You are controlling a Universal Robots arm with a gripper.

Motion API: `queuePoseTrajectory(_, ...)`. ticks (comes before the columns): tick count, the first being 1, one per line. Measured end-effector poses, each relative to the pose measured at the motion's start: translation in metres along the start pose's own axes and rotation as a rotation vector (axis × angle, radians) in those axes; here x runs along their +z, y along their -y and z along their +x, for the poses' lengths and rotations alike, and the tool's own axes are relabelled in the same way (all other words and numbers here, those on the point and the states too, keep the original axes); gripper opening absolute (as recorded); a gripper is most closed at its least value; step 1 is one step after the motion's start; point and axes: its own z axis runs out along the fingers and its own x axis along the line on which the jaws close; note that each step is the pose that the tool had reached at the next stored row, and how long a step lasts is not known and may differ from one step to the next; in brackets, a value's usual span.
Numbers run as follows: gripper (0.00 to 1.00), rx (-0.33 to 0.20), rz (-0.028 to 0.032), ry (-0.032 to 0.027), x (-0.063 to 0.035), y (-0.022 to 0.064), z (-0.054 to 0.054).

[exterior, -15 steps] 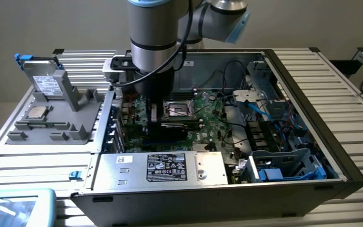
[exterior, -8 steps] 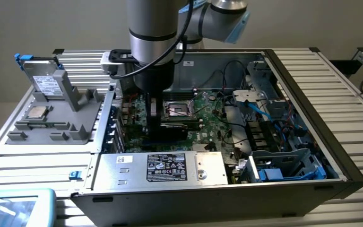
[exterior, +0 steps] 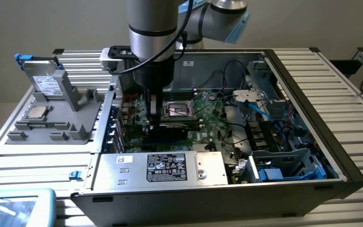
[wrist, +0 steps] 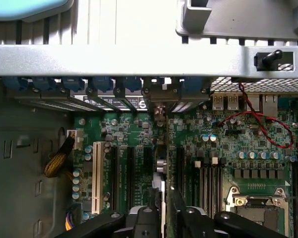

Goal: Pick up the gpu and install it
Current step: 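Insert the gpu into the slot, then press down on the gpu until it lock into place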

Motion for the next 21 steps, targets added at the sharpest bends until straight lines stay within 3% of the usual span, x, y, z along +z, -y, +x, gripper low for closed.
queuePoseTrajectory(1,0.21,0.000,0.0001,-0.0002,0.0000,0.0000,0.0000)
queuePoseTrajectory(3,0.12,0.000,0.0000,-0.0005,0.0000,-0.0001,-0.0001)
queuePoseTrajectory(21,0.12,0.000,0.0000,-0.0002,0.0000,-0.0013,-0.0001)
